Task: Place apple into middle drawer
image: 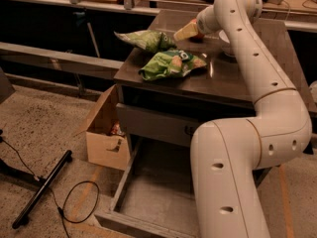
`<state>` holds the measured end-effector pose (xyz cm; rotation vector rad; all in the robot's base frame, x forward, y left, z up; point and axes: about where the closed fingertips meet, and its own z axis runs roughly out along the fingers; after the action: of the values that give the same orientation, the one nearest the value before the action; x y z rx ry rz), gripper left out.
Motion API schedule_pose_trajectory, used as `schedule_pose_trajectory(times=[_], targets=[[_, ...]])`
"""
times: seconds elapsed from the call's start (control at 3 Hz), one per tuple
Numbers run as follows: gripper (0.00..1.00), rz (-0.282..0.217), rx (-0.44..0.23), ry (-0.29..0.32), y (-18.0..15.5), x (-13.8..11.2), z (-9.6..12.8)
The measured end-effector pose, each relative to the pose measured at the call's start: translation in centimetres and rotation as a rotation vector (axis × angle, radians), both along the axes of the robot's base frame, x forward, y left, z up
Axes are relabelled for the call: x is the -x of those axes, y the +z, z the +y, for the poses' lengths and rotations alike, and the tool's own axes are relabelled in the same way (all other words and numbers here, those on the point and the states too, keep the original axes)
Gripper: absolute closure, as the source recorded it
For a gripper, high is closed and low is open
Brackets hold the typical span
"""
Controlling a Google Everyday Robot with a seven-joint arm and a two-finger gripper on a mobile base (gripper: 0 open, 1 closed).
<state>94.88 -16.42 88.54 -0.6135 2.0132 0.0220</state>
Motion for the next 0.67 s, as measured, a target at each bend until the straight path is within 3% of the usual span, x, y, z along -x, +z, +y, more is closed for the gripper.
schedule_pose_trajectory(times=[0.67], targets=[[0.00, 0.001, -0.012, -0.028, -1.28, -0.97, 0.09]])
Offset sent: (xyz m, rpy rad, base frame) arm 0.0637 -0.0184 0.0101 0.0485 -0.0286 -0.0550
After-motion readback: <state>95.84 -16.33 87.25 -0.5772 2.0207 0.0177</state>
